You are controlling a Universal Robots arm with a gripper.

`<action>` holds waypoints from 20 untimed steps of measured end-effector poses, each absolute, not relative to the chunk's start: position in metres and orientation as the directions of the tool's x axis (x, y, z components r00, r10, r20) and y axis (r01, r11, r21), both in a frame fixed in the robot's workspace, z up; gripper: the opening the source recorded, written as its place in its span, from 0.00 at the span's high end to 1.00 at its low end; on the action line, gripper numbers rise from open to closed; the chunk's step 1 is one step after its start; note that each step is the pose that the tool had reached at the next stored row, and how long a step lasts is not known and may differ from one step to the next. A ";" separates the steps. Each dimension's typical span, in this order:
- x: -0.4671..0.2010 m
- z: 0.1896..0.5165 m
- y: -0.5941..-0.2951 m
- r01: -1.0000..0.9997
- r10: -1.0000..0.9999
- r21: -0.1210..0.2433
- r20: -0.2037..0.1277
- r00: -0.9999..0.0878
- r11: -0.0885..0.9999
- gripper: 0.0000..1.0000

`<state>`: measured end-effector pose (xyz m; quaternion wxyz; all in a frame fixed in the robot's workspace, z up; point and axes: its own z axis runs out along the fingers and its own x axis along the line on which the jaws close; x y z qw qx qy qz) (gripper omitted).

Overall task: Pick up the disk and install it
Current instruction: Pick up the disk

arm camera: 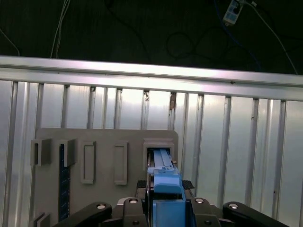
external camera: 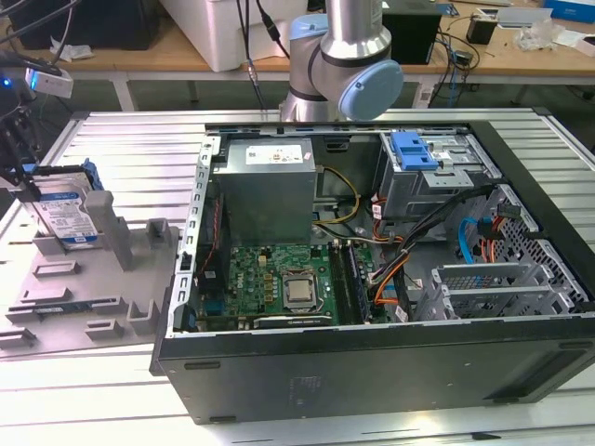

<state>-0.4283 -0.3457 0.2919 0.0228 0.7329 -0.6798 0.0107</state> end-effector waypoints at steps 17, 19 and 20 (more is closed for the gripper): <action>-0.428 0.306 -0.346 -0.997 -0.996 0.019 0.047 0.075 -0.074 0.63; -0.428 0.308 -0.346 -0.997 -0.996 0.019 0.047 0.075 -0.074 0.63; -0.428 0.310 -0.346 -0.997 -0.996 0.019 0.047 0.075 -0.074 0.63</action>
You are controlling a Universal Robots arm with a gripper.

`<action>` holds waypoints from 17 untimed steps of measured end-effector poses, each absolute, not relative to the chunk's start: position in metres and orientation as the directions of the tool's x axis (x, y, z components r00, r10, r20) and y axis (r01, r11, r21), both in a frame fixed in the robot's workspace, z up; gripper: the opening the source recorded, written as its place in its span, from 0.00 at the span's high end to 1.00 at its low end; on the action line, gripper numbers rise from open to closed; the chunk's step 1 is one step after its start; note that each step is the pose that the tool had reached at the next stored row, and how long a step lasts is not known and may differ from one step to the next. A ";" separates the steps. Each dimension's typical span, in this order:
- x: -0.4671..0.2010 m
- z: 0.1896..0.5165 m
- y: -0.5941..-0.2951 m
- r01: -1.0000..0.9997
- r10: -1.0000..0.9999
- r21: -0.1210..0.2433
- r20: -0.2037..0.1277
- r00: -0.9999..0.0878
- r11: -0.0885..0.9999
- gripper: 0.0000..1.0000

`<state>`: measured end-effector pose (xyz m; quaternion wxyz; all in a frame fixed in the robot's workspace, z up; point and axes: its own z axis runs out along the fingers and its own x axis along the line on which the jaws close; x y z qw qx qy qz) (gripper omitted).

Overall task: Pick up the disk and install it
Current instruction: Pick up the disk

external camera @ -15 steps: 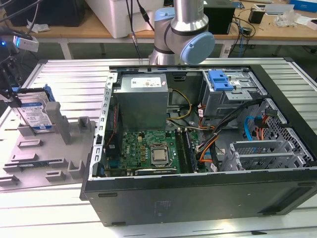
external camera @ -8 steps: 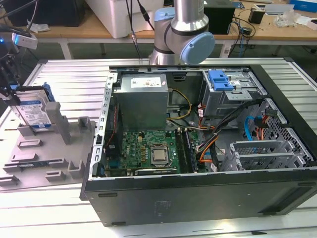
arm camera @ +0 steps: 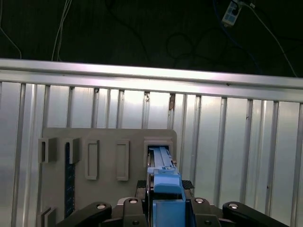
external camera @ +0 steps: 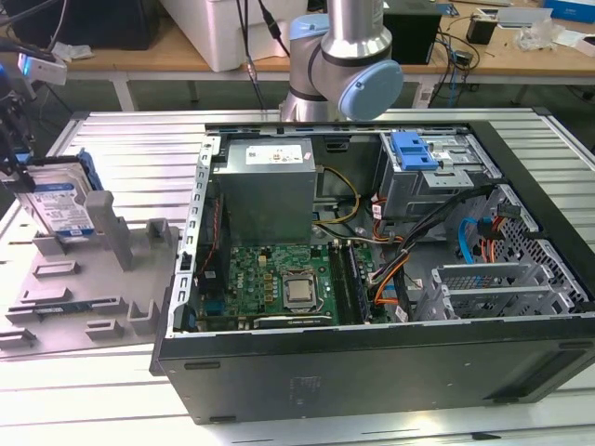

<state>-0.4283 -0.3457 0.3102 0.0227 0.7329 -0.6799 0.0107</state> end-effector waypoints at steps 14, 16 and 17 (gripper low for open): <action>-0.428 0.331 -0.346 -0.997 -0.996 0.019 0.047 0.075 -0.074 0.63; -0.428 0.334 -0.346 -0.997 -0.996 0.019 0.047 0.075 -0.074 0.63; -0.428 0.335 -0.346 -0.997 -0.996 0.019 0.047 0.075 -0.074 0.63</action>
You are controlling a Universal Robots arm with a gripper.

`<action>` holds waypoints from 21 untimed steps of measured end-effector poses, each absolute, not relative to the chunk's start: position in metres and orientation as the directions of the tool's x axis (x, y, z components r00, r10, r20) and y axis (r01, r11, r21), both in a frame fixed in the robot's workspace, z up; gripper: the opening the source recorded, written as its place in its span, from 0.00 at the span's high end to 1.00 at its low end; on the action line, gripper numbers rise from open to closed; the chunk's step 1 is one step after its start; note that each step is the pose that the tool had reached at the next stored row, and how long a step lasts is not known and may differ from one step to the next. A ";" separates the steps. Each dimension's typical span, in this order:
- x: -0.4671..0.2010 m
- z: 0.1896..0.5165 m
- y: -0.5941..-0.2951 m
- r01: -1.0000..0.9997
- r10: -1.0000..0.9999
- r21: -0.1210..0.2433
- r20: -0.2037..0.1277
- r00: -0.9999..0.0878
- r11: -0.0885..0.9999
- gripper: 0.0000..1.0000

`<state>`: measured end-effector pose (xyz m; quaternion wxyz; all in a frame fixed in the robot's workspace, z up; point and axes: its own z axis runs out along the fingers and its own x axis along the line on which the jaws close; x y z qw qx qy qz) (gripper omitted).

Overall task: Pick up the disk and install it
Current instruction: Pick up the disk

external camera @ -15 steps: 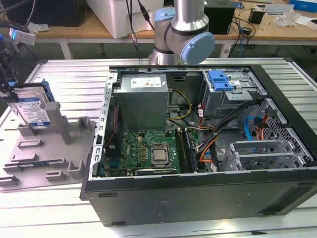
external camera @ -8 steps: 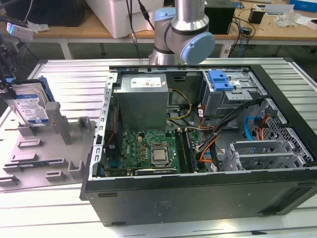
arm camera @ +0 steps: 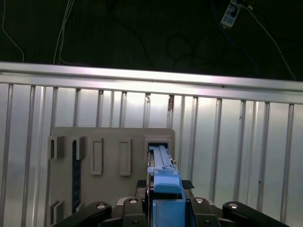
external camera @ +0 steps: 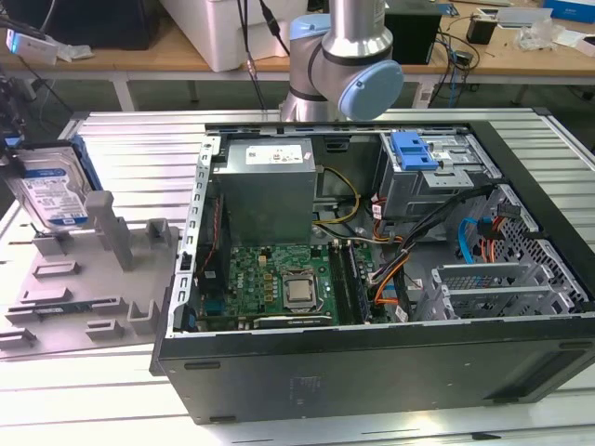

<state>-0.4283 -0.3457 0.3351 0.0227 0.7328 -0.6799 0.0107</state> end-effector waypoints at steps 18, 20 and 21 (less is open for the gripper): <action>-0.428 0.365 -0.346 -0.997 -0.996 0.019 0.047 0.075 -0.074 0.63; -0.428 0.368 -0.346 -0.997 -0.996 0.019 0.047 0.075 -0.074 0.63; -0.428 0.369 -0.346 -0.997 -0.996 0.019 0.047 0.075 -0.074 0.63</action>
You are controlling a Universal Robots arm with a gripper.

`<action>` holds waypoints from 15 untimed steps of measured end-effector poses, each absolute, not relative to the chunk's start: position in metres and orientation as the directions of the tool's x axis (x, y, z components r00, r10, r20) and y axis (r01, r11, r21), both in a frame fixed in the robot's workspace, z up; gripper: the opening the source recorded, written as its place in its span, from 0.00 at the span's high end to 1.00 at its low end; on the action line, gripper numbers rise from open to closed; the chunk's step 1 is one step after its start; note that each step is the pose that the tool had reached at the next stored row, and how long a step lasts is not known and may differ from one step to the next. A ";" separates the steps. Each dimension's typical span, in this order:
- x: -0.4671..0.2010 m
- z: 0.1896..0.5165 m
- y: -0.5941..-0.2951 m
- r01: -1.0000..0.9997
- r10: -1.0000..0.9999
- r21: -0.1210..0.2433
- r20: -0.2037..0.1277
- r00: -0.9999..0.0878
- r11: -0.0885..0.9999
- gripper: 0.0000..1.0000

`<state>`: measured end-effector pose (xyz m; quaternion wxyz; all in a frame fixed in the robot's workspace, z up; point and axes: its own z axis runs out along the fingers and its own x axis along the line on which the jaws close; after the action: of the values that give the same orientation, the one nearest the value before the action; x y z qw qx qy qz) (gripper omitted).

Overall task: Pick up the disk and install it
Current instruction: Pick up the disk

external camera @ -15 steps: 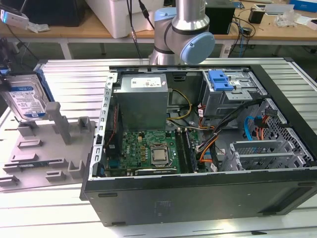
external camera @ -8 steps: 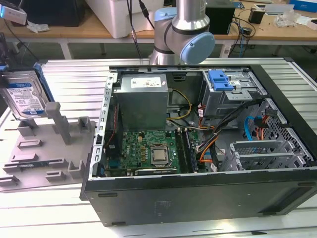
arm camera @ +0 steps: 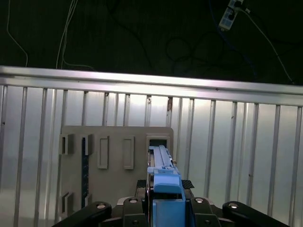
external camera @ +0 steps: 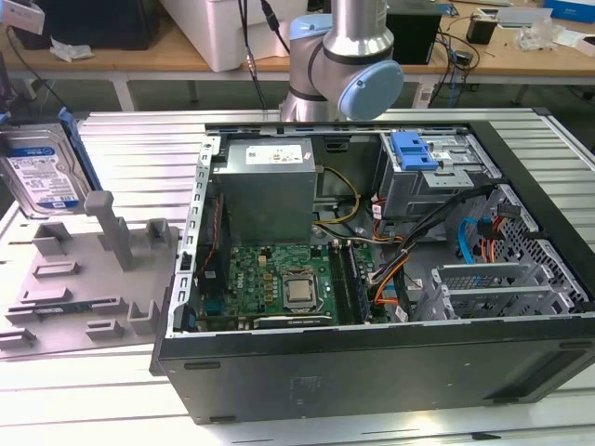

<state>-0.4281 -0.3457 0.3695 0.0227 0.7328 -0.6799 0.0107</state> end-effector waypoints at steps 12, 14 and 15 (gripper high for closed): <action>-0.427 0.385 -0.346 -0.997 -0.996 0.019 0.047 0.075 -0.074 0.63; -0.427 0.388 -0.346 -0.997 -0.996 0.019 0.047 0.075 -0.074 0.63; -0.427 0.390 -0.346 -0.997 -0.996 0.019 0.047 0.075 -0.074 0.63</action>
<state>-0.4272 -0.3457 0.3898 0.0227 0.7328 -0.6799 0.0107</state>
